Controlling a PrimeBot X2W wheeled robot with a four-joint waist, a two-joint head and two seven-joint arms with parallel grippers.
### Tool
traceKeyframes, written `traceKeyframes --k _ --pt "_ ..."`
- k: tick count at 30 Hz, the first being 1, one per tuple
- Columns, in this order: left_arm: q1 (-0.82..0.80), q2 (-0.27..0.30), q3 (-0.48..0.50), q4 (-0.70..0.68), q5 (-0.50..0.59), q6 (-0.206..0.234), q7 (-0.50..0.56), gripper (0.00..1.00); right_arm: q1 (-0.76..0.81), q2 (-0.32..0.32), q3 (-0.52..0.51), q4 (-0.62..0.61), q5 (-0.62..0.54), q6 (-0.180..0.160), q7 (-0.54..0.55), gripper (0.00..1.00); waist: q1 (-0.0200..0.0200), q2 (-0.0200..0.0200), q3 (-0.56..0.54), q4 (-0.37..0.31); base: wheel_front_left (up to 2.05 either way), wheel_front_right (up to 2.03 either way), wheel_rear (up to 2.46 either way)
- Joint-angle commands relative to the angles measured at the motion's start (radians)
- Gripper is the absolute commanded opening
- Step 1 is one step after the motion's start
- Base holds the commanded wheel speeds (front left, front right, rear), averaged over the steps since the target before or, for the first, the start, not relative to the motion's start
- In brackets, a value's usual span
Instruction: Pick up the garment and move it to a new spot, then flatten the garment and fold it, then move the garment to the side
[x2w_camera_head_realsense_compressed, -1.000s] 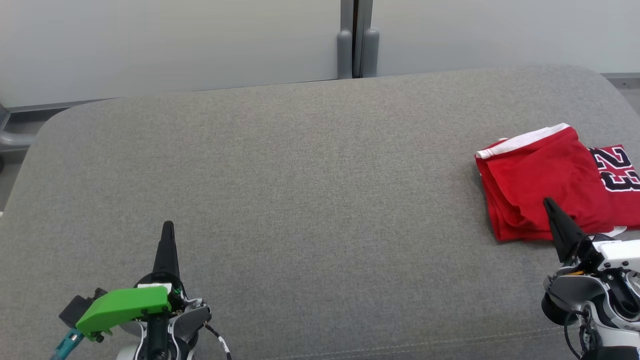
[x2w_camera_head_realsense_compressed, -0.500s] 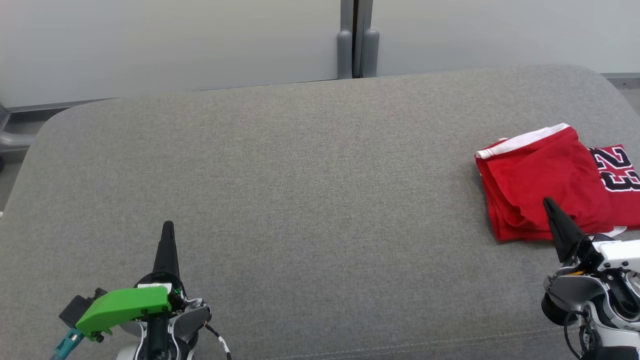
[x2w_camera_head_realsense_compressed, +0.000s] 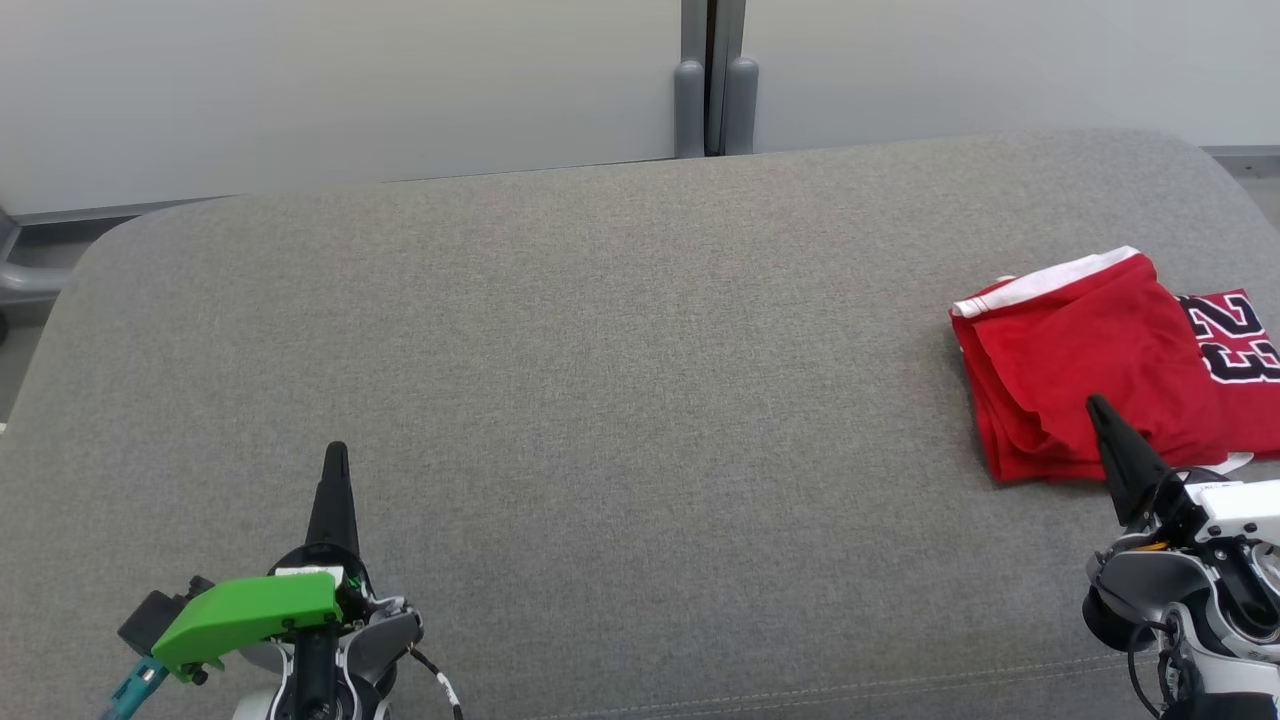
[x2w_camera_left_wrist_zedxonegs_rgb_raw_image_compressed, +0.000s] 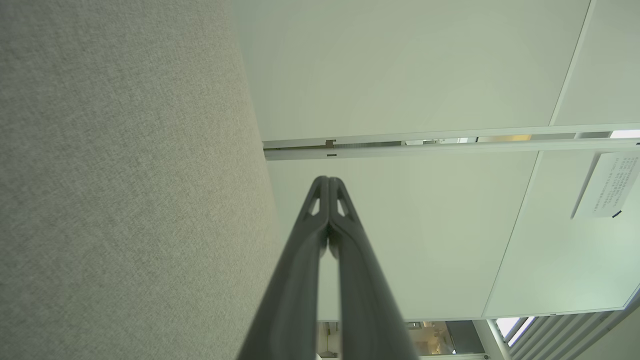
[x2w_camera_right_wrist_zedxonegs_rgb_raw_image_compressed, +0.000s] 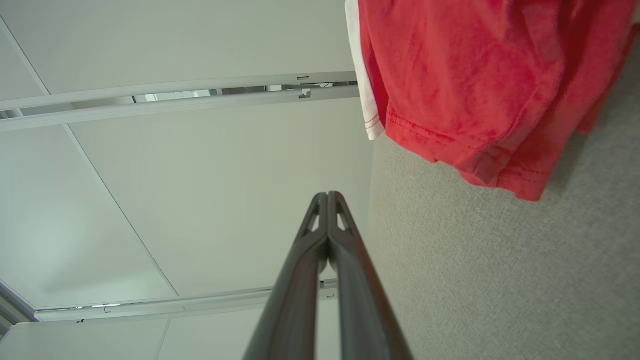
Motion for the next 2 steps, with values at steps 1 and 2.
traceKeyframes --k 1,2 --pt "-0.01 0.001 0.004 0.0 -0.006 -0.006 0.001 0.0 -0.012 -0.002 -0.003 0.001 -0.004 0.001 0.006 0.0 0.0 0.0 0.0 0.0 0.0 0.0 0.0" --pt "-0.01 0.001 0.004 0.0 -0.006 -0.006 0.001 0.0 -0.012 -0.002 -0.003 0.001 -0.004 0.001 0.006 0.0 0.0 0.0 0.0 0.0 0.0 0.0 0.0"
